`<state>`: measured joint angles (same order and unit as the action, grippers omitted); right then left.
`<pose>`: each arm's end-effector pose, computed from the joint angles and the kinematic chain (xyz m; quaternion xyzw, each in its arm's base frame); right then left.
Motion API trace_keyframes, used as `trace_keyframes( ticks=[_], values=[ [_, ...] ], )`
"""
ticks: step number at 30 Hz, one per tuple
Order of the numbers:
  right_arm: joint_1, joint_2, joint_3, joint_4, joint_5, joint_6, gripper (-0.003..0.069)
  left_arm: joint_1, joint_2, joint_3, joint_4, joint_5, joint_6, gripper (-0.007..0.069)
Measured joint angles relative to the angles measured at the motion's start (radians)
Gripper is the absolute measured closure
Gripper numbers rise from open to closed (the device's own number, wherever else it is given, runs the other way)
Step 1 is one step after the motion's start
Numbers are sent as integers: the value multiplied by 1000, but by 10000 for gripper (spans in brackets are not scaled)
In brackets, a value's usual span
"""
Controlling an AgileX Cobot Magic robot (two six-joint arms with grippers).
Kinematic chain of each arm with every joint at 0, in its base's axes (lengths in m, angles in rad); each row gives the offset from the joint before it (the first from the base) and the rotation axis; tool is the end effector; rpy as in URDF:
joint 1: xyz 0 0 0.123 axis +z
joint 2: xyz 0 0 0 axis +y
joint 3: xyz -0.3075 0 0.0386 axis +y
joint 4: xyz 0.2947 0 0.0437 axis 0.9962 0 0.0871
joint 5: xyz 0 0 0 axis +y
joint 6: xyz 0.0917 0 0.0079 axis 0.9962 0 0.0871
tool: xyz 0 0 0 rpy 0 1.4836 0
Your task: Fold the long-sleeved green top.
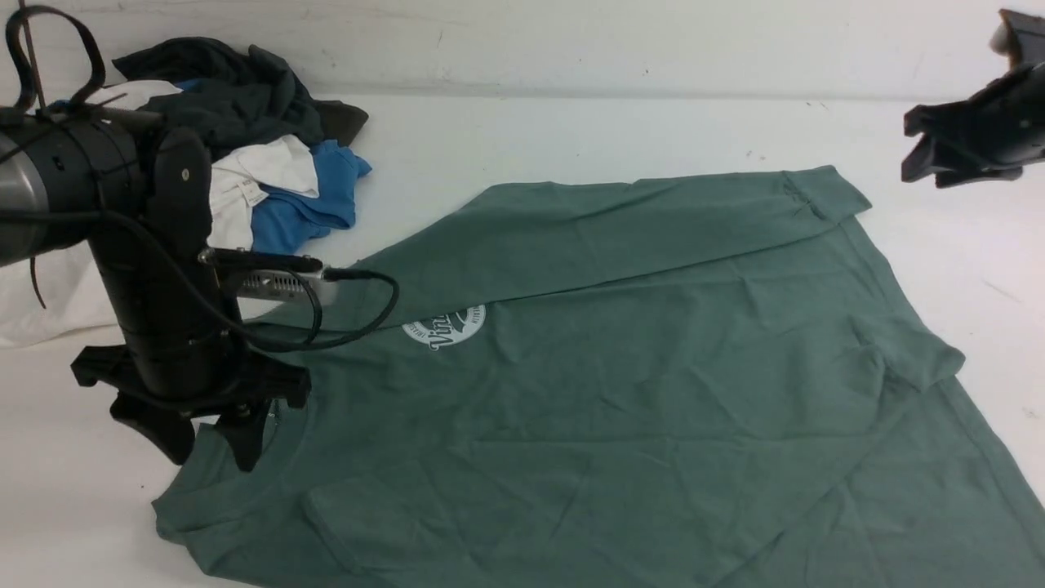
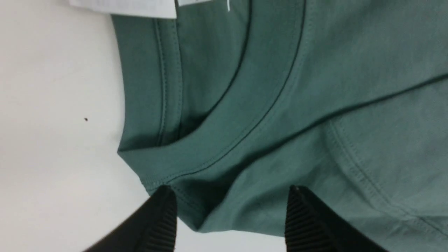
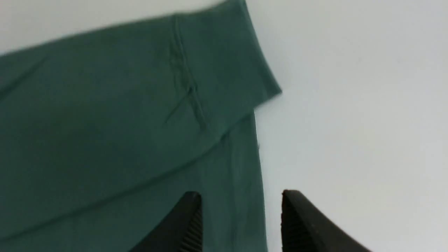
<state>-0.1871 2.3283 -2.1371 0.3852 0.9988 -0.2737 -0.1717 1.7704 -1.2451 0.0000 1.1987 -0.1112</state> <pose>0.5743 -0.0791 0.2302 0.0221 0.9566 0.1238 0.2628 0.3641 -0.0631 0.2149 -0.0302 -0.9990 -0.0047 0.0327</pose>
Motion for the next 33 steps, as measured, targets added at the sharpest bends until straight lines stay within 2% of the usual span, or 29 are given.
trace_keyframes(
  ticks=[6,9,23,26,28,29,31,33],
  values=[
    [1,233,-249,33,-55,-37,326,0,0,-12,0,5,-19,228],
    [1,303,-304,45,-78,-41,324,0,0,-12,0,5,-33,228],
    [1,377,-337,158,-165,-70,336,0,0,-12,0,6,-44,228],
    [1,379,-337,163,-159,-73,423,0,0,-12,0,6,-45,228],
    [1,379,-337,163,-147,-76,525,0,0,-12,0,6,-45,228],
    [1,379,-337,163,-146,-76,536,0,0,-12,0,6,-45,228],
    [0,375,-338,147,-124,-76,631,0,0,-12,0,6,-45,228],
    [0,367,-352,114,-88,-73,657,0,0,-12,0,6,-45,228]
  ],
)
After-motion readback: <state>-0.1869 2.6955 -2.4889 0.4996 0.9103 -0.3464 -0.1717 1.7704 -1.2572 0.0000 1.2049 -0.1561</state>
